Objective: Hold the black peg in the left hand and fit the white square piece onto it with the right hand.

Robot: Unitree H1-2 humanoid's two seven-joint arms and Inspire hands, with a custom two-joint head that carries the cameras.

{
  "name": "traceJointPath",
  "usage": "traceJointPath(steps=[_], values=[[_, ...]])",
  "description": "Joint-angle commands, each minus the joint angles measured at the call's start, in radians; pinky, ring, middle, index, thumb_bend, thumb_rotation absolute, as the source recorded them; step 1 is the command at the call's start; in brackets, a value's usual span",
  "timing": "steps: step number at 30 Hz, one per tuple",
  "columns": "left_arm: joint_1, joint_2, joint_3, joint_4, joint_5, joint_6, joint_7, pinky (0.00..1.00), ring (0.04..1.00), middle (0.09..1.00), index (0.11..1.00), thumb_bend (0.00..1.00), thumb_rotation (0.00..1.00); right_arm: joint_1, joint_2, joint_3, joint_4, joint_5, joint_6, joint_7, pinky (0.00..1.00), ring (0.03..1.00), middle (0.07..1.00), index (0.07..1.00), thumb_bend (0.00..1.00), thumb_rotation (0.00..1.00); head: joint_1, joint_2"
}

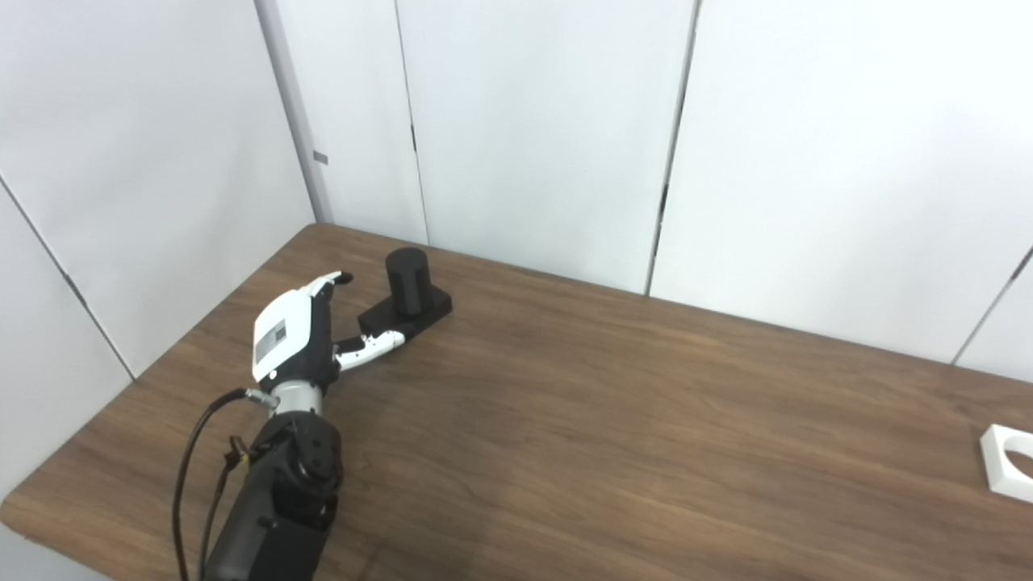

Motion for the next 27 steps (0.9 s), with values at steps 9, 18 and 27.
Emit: traceJointPath(steps=[9,18,27], values=[[-0.111,0.076,-0.068,0.139,0.055,0.003,0.046,0.99,0.919,0.888,0.815,1.0,0.51,0.005,0.006,0.009,-0.019,-0.007,-0.013,0.002,0.96,0.921,0.885,0.922,0.46,1.0,-0.013,0.0],[-0.155,0.113,-0.155,0.266,0.075,0.015,0.049,1.0,0.937,0.9,0.814,1.0,0.56,0.006,0.008,0.014,-0.023,-0.024,-0.011,-0.003,0.98,0.932,0.885,0.919,0.51,1.0,-0.02,0.002],[-0.207,0.112,-0.176,0.397,0.055,0.004,0.091,1.0,0.947,0.915,0.836,1.0,0.53,0.009,0.015,0.017,-0.024,-0.032,-0.022,-0.005,0.94,0.903,0.867,0.891,0.54,1.0,-0.023,0.005]])
